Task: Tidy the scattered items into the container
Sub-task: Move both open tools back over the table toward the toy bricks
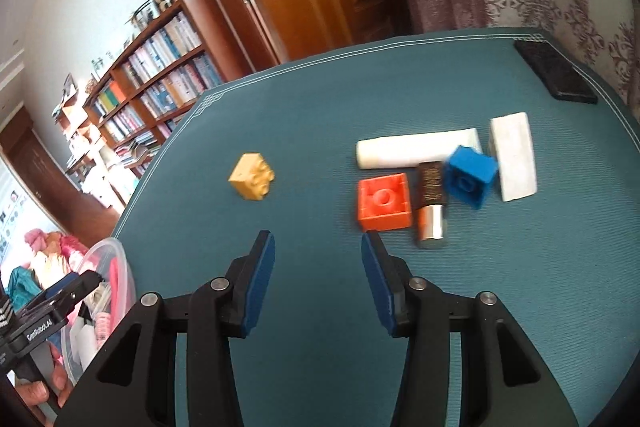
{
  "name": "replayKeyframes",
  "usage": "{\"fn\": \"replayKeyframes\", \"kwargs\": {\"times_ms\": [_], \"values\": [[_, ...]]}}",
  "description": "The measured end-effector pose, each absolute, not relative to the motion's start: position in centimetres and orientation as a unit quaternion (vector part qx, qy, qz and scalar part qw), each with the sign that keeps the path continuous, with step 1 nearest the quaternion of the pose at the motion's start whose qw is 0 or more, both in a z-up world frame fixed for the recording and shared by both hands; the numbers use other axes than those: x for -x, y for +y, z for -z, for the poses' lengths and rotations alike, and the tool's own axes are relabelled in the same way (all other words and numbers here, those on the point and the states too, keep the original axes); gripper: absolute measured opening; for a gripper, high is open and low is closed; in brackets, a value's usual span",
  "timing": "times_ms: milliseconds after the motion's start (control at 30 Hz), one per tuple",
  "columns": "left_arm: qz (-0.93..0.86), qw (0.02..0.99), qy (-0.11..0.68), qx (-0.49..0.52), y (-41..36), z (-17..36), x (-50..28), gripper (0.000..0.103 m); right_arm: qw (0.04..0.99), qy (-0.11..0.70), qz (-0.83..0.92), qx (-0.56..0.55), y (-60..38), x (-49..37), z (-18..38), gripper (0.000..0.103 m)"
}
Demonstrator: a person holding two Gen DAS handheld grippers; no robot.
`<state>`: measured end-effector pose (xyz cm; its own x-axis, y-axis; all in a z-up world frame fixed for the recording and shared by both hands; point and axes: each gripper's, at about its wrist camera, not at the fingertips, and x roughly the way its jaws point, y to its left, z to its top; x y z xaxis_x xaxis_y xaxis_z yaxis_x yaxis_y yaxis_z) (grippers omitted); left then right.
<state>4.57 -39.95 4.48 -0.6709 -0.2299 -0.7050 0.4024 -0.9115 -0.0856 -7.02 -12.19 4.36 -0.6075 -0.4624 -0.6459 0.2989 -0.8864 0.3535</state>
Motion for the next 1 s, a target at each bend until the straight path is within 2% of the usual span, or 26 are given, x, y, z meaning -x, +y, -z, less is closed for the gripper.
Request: {"fn": "replayKeyframes", "kwargs": {"times_ms": [333,600,1000], "values": [[0.914,0.111,0.092,-0.378,-34.0,-4.5,-1.2,0.084,0.143,-0.167,0.901,-0.373,-5.4,9.7,-4.1,0.049],[0.918,0.067,0.083,-0.383,-30.1,-4.2,1.5,0.084,0.14,-0.158,0.901,-0.379,-5.4,10.4,-3.0,0.049],[0.916,0.091,0.114,-0.374,-30.0,-3.2,7.5,0.084,0.14,-0.157,0.901,-0.379,-5.4,12.0,-2.1,0.049]]}}
